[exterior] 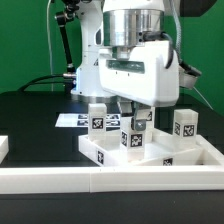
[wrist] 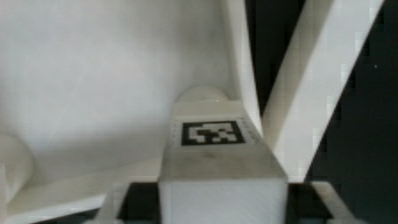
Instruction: Assemble square table
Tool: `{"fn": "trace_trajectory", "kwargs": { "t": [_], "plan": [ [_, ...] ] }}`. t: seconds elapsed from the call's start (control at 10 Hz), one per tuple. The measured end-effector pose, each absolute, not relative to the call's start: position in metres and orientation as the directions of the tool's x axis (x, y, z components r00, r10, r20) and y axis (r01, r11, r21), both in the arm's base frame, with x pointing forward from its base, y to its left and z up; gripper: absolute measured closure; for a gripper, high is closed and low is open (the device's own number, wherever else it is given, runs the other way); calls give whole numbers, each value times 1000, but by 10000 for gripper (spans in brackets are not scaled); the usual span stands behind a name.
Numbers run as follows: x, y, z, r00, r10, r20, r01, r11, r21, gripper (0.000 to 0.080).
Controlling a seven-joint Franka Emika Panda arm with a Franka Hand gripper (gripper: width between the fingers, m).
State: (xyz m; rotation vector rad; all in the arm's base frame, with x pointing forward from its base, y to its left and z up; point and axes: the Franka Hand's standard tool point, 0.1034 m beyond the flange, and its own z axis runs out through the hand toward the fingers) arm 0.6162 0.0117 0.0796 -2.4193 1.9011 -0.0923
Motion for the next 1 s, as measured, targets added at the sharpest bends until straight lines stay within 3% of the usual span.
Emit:
{"fn": "trace_trajectory", "kwargs": {
  "t": [0.6,0.9,1.0],
  "plan": [
    [616,6,80,-174,-984,-22,-981,175,-84,509],
    [616,8,79,-194,-981,-26,-977,196,-83,509],
    [617,11,80,-193,-981,-28,-977,195,-84,330]
  ]
}}
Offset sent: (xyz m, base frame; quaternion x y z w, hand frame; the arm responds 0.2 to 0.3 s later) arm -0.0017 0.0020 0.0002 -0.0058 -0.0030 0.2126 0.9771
